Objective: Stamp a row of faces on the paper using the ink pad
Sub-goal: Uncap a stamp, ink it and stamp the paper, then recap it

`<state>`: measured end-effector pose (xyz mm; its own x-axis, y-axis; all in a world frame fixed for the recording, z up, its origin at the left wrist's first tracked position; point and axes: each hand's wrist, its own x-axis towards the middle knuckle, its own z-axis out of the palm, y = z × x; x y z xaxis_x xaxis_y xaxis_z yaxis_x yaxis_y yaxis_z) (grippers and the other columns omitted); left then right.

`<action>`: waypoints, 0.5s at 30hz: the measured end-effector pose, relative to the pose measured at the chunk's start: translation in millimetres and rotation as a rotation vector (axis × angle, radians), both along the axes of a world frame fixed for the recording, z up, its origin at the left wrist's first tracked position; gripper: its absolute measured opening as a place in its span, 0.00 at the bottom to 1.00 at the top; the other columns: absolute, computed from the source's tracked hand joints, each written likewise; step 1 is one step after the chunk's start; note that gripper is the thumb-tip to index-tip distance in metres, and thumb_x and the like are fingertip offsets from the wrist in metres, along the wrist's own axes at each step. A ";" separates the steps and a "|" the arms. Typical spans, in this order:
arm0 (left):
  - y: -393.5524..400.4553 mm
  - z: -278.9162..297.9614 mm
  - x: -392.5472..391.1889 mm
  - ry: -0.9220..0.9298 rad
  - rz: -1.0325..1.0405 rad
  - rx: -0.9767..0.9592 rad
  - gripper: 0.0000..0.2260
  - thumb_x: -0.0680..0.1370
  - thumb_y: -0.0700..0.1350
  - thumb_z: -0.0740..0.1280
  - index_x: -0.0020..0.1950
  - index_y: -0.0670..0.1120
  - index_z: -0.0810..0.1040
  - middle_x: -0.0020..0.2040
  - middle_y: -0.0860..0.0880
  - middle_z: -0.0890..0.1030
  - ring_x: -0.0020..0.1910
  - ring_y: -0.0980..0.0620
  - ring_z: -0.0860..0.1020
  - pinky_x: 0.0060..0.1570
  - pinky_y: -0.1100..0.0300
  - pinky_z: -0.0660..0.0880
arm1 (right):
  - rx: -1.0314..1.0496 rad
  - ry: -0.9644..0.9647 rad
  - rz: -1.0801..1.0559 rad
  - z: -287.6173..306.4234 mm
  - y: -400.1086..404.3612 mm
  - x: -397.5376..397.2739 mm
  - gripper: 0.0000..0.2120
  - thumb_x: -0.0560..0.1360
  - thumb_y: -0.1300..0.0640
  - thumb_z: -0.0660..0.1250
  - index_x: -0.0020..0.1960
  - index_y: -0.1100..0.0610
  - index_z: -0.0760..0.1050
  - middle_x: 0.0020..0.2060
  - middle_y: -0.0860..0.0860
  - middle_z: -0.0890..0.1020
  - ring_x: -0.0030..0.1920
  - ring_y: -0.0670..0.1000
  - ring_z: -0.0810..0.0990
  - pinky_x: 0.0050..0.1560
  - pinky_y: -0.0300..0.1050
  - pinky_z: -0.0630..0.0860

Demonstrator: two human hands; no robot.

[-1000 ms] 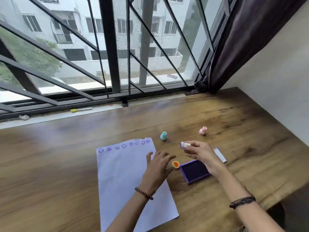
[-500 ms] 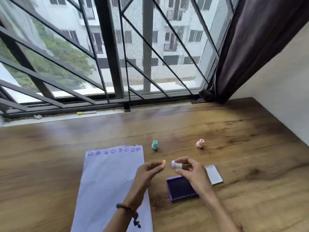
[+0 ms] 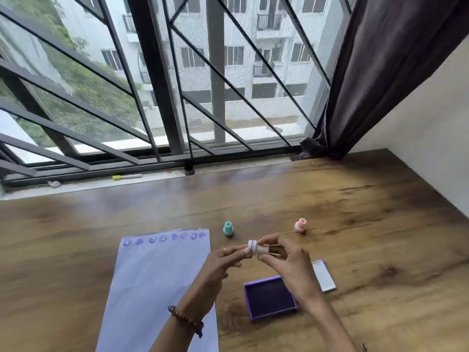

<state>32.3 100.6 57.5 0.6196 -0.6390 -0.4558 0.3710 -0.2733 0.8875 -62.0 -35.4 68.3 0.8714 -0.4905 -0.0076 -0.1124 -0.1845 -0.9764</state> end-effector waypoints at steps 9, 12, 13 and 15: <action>-9.3 -14.4 19.0 0.003 -0.105 0.014 0.11 0.63 0.59 0.73 0.42 0.58 0.84 0.34 0.63 0.83 0.37 0.64 0.74 0.43 0.58 0.64 | -0.114 0.082 0.039 -2.7 -12.7 8.6 0.15 0.69 0.63 0.72 0.41 0.41 0.79 0.42 0.45 0.84 0.44 0.40 0.82 0.45 0.30 0.77; -14.0 -23.2 19.4 0.063 -0.085 0.014 0.12 0.65 0.59 0.69 0.42 0.56 0.84 0.37 0.63 0.84 0.38 0.60 0.72 0.47 0.56 0.65 | -0.071 0.140 0.088 -5.1 -19.1 15.8 0.12 0.70 0.63 0.71 0.43 0.46 0.80 0.43 0.49 0.83 0.43 0.43 0.81 0.43 0.37 0.80; -16.0 -25.8 19.0 0.094 -0.065 -0.001 0.12 0.64 0.59 0.69 0.41 0.55 0.84 0.37 0.62 0.84 0.38 0.59 0.71 0.47 0.56 0.64 | -0.019 0.144 0.082 -6.7 -19.6 18.6 0.11 0.70 0.64 0.70 0.44 0.48 0.80 0.43 0.50 0.83 0.43 0.44 0.81 0.41 0.36 0.79; -19.8 -28.3 18.4 0.145 -0.038 -0.033 0.12 0.64 0.58 0.70 0.43 0.54 0.84 0.38 0.61 0.84 0.37 0.59 0.71 0.47 0.55 0.63 | 0.152 0.121 0.026 -12.3 -20.2 22.5 0.11 0.70 0.64 0.71 0.47 0.50 0.79 0.44 0.51 0.84 0.43 0.45 0.82 0.40 0.35 0.78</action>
